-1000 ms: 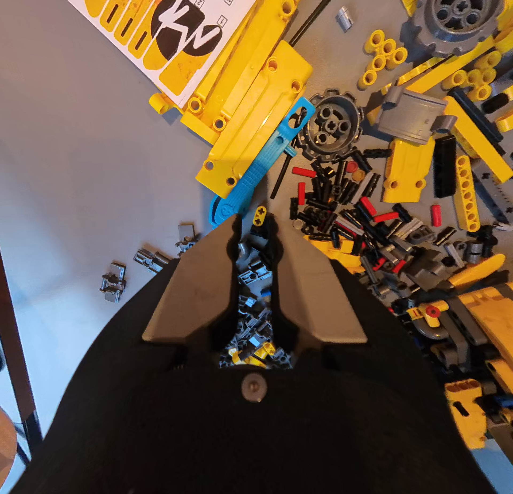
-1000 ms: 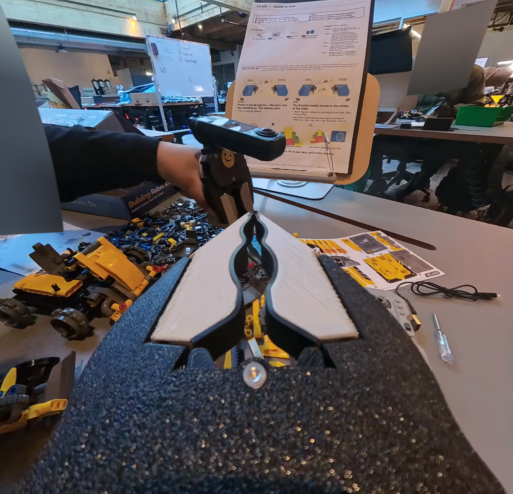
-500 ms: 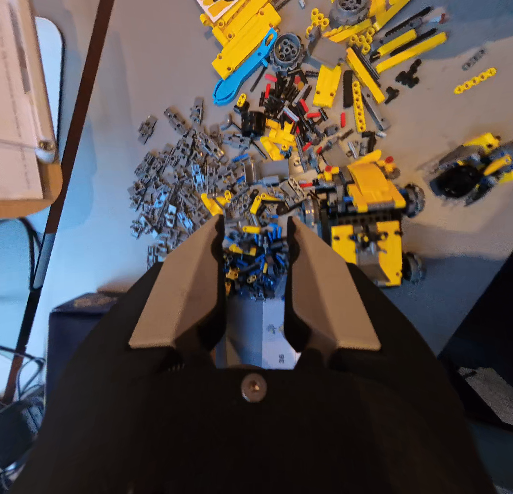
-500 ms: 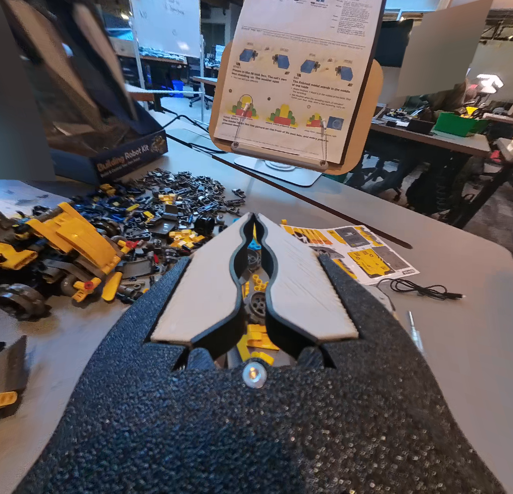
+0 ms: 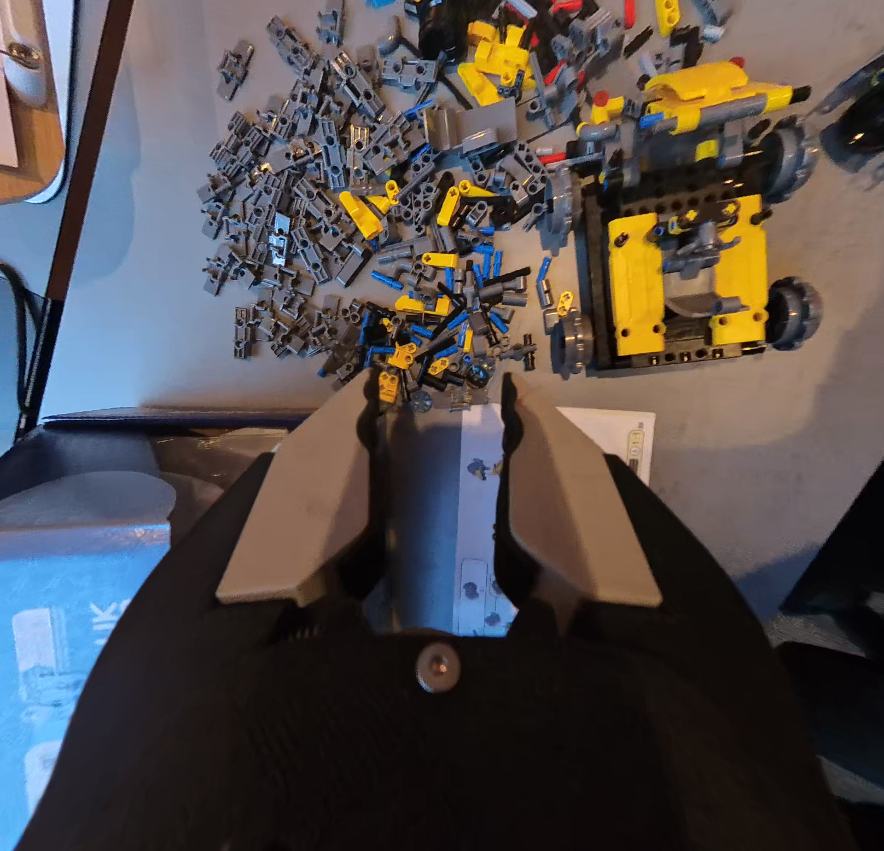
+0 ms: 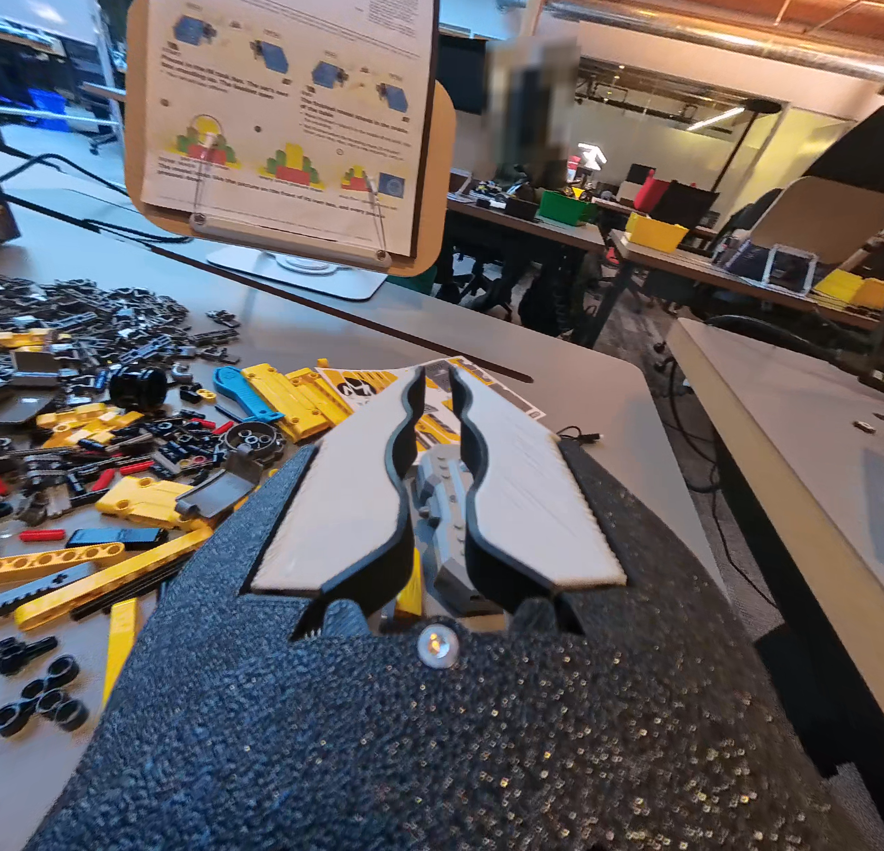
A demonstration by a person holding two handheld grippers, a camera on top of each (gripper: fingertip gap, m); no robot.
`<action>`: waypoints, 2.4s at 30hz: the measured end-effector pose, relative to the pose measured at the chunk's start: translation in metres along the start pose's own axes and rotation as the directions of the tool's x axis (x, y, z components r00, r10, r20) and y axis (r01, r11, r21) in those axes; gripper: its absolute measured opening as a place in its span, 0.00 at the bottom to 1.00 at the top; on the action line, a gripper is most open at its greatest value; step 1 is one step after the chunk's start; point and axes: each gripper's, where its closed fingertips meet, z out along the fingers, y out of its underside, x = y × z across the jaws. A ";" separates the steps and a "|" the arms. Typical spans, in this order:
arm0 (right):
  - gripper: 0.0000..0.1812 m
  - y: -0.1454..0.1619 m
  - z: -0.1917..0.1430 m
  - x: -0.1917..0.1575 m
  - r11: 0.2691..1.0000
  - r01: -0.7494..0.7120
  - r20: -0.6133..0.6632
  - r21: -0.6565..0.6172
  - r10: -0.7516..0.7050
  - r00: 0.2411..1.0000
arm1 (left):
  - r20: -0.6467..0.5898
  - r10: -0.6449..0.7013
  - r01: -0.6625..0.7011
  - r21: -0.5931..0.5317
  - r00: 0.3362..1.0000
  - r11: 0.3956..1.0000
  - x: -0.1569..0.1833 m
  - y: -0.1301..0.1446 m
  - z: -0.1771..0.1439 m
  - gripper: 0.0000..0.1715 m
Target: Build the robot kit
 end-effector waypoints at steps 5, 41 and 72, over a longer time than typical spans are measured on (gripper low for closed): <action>0.06 0.006 0.001 0.006 1.000 -0.006 -0.029 -0.021 0.005 1.000 | 0.003 0.010 -0.010 0.021 1.000 1.000 -0.002 -0.007 -0.002 0.28; 0.05 0.009 0.006 -0.016 0.997 -0.059 0.095 -0.044 0.063 0.993 | 0.012 -0.091 0.092 -0.123 0.996 0.988 -0.028 0.012 0.049 0.14; 0.05 0.010 0.006 -0.020 0.997 -0.062 0.109 -0.053 0.067 0.992 | -0.009 -0.143 0.137 -0.225 0.990 0.965 -0.029 0.022 0.108 0.04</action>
